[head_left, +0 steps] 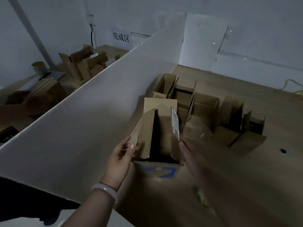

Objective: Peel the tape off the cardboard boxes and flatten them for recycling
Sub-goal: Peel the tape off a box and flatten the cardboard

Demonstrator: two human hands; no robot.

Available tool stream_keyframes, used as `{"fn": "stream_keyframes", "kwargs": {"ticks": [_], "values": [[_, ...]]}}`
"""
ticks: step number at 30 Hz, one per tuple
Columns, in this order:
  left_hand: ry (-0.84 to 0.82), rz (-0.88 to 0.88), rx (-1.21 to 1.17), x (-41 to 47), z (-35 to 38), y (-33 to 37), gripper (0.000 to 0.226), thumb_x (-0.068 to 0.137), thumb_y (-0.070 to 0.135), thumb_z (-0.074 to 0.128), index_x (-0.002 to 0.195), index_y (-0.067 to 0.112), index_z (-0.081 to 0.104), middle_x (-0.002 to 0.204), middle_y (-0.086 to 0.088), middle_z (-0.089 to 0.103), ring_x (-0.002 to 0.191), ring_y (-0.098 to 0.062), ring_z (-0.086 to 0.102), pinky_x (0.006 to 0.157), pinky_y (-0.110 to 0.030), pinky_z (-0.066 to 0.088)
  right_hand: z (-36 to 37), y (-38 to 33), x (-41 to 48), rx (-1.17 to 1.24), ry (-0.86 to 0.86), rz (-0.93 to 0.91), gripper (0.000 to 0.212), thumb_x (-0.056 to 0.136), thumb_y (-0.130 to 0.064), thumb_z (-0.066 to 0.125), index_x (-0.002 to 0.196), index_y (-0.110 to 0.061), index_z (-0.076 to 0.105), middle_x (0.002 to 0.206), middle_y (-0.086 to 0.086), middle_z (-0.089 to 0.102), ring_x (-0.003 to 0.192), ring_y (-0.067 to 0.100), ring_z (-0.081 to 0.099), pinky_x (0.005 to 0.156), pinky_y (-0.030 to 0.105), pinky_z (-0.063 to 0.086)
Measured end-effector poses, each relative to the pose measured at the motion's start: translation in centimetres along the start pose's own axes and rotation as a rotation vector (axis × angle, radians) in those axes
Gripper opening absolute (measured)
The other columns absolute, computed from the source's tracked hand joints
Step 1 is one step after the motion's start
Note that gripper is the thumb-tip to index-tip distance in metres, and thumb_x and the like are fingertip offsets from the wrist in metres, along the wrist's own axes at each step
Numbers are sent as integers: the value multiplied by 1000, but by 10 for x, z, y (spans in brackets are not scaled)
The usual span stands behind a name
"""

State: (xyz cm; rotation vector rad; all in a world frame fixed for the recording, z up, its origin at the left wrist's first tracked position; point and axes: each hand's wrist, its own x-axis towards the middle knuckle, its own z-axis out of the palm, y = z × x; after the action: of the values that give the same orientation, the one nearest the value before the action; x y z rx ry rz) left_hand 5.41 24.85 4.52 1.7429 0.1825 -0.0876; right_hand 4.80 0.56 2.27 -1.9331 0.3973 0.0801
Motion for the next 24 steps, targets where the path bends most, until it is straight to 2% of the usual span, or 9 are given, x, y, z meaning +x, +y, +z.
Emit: {"fn": "stream_keyframes", "kwargs": {"ticks": [3, 5, 8, 10, 13, 16, 18, 22, 24], "values": [[-81, -130, 6, 19, 1, -3, 47, 93, 39, 52, 139, 31, 44, 139, 3, 48, 124, -19, 48, 109, -44, 37, 4, 4, 16, 145, 42, 95, 17, 94, -41, 54, 91, -54, 65, 79, -32, 63, 72, -19, 58, 57, 8, 43], [-211, -258, -22, 25, 6, -6, 51, 94, 34, 52, 143, 27, 39, 140, 3, 45, 123, -17, 49, 107, -39, 38, 10, 11, 15, 191, 64, 183, 18, 87, -42, 66, 104, -37, 65, 89, -24, 63, 74, -7, 60, 64, 6, 43], [-343, -316, -100, 24, 12, -7, 33, 86, 34, 53, 120, 35, 54, 106, 15, 69, 91, -1, 65, 76, -16, 50, 17, 18, 10, 249, 10, 250, 42, 82, -45, 70, 120, -28, 63, 113, -10, 63, 92, 7, 59, 91, 28, 46], [-339, -275, -132, 23, 14, -8, 35, 78, 36, 56, 113, 36, 54, 89, 21, 72, 82, 4, 67, 66, -10, 49, 14, 13, 3, 286, 16, 230, 30, 84, -44, 69, 111, -34, 66, 101, -19, 63, 83, -1, 57, 73, 13, 46], [-331, -238, -209, 20, 22, 1, 51, 76, 36, 60, 126, 31, 53, 104, 14, 71, 97, -2, 66, 83, -21, 49, -7, 7, -4, 308, 32, 186, 10, 87, -50, 61, 95, -53, 66, 89, -28, 65, 81, -2, 63, 62, 7, 45], [-362, -212, -252, 16, 37, 15, 44, 87, 30, 58, 129, 21, 54, 117, 3, 68, 107, -11, 63, 86, -27, 50, -36, -2, -15, 312, 31, 81, 30, 100, -40, 42, 125, -41, 60, 126, -11, 63, 118, 9, 57, 104, 33, 43], [-405, -210, -287, 10, 57, 28, 35, 93, 24, 54, 127, 16, 54, 112, 2, 70, 102, -9, 66, 73, -22, 54, -59, -5, -24, 372, 94, 17, 33, 103, -23, 38, 128, -33, 58, 131, -4, 61, 122, 12, 55, 108, 38, 40], [-468, -208, -346, -17, 100, 46, 36, 95, 17, 51, 129, 6, 48, 124, -15, 63, 117, -24, 59, 106, -39, 42, -105, -1, -50, 399, 195, -36, 34, 102, -13, 41, 129, -23, 59, 125, -6, 63, 118, 7, 57, 100, 25, 45], [-501, -205, -371, -35, 118, 49, 36, 95, 17, 50, 129, 5, 48, 124, -17, 62, 118, -27, 57, 108, -43, 38, -127, 7, -66, 368, 235, -50, 29, 100, -20, 47, 123, -31, 62, 117, -13, 66, 107, -4, 60, 86, 13, 48]]}}
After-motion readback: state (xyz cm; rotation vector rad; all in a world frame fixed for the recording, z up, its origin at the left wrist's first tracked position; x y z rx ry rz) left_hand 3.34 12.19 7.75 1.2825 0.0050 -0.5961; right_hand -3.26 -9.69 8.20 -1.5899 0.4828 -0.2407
